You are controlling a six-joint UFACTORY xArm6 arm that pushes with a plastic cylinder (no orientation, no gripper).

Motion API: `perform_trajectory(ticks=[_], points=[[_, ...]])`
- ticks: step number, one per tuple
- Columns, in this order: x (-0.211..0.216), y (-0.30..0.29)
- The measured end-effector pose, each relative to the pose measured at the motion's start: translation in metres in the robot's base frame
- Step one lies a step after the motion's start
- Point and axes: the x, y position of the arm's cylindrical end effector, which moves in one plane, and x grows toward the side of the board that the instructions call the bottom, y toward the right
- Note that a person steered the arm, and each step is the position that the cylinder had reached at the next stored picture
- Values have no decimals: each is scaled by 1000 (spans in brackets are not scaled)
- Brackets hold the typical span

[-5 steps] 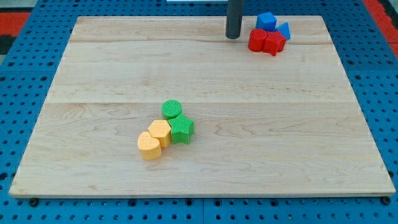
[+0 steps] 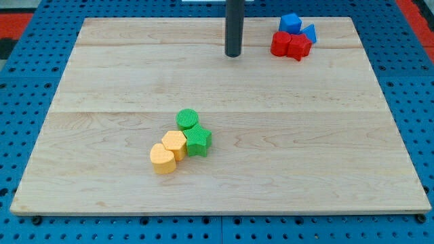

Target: Move the blue cube along with red star to the centre right of the board

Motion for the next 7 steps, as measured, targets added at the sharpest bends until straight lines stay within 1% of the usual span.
perform_trajectory(ticks=[1, 2, 3, 4, 5, 6, 7], points=[[11, 12], [-35, 29], [-107, 52], [-108, 54], [-107, 98], [-107, 116], [-105, 156]])
